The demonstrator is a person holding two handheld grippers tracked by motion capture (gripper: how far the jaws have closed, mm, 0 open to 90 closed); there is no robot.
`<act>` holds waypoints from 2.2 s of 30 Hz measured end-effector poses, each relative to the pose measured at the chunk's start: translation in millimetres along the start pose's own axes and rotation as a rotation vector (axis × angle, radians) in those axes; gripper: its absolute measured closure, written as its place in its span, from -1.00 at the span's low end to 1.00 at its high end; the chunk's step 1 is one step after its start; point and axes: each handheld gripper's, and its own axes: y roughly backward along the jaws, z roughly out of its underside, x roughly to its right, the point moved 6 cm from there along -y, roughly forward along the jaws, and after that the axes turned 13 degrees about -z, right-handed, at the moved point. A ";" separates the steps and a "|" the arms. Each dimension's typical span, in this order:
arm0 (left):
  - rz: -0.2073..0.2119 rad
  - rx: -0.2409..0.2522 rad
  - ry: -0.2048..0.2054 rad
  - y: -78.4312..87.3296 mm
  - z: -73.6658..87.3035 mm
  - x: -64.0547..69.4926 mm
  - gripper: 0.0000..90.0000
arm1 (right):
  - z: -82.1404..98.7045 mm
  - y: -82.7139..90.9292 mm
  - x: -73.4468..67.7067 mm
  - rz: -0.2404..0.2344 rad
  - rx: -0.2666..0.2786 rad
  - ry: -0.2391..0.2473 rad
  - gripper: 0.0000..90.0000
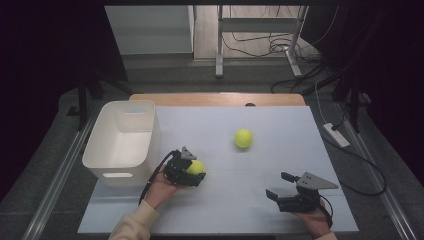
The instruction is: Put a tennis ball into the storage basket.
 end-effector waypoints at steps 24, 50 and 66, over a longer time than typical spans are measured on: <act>0.066 0.121 0.031 27.4 -6.5 3.1 -0.41 | 0.0 2.0 0.6 0.009 0.011 0.002 -0.74; 0.062 0.324 0.061 63.9 -18.5 -2.0 -0.41 | -0.2 2.3 0.8 0.013 0.013 0.009 -0.73; 0.058 0.406 0.077 83.2 -23.9 -5.0 -0.41 | -0.1 2.2 0.9 0.013 0.012 0.010 -0.73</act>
